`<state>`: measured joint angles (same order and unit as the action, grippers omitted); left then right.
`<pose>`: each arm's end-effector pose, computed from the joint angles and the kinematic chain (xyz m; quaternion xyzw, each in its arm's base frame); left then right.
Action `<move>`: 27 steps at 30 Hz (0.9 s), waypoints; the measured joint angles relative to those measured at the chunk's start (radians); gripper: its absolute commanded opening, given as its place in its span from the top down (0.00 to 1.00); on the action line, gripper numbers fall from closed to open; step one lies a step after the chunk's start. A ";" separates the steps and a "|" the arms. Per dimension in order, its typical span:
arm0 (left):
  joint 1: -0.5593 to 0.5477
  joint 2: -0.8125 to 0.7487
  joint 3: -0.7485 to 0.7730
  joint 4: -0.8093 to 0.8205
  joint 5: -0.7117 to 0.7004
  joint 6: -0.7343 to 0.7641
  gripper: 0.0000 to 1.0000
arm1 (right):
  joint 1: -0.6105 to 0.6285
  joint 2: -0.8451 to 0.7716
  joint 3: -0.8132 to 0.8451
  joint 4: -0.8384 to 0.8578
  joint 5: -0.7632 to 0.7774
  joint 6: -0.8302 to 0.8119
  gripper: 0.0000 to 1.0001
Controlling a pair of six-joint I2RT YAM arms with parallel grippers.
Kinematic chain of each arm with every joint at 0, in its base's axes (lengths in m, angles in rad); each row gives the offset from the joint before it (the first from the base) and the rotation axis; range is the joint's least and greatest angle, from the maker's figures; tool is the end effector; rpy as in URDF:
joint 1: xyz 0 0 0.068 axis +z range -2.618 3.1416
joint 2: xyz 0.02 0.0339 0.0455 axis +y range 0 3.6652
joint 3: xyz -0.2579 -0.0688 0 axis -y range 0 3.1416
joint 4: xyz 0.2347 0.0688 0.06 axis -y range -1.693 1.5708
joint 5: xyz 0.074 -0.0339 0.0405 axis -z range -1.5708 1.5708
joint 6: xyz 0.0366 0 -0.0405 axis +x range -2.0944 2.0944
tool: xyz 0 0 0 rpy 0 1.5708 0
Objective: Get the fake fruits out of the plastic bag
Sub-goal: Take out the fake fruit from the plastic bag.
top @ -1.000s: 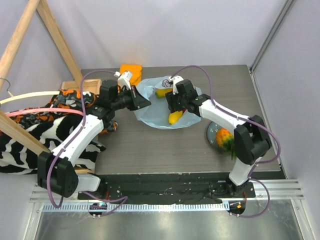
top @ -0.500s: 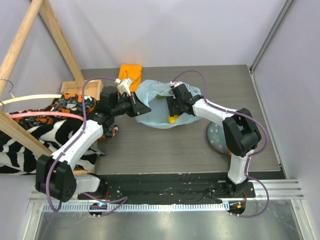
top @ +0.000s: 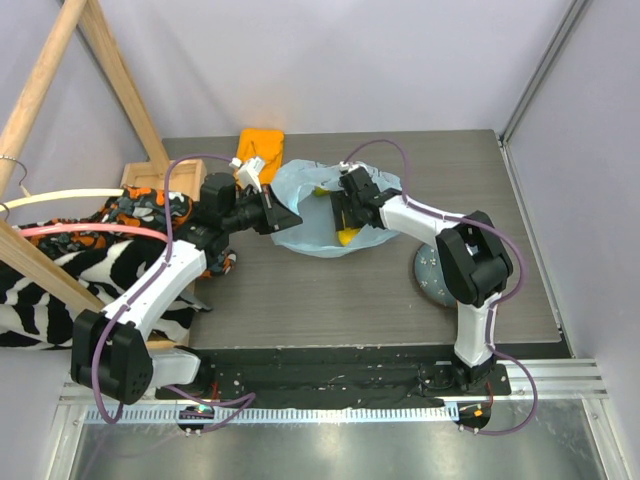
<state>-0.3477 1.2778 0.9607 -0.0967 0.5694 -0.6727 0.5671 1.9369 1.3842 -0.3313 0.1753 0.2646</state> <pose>0.2595 -0.1150 0.3021 0.0215 0.8178 -0.4615 0.3431 0.3521 0.2167 0.1971 -0.1122 0.9317 0.0601 0.3401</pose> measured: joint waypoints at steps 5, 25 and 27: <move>0.000 0.000 0.000 0.003 0.000 0.000 1.00 | -0.001 0.025 -0.021 -0.018 -0.005 0.007 0.28; 0.009 0.060 0.071 0.011 -0.037 0.018 1.00 | -0.006 -0.304 0.037 -0.196 -0.520 -0.300 0.65; 0.017 0.078 0.108 0.009 -0.042 0.029 1.00 | -0.006 -0.372 0.036 -0.242 -0.608 -0.377 0.68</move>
<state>-0.3305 1.3560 1.0691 -0.0879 0.5274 -0.6434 0.5610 1.5646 1.4200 -0.5735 -0.4328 -0.1123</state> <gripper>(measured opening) 0.014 0.669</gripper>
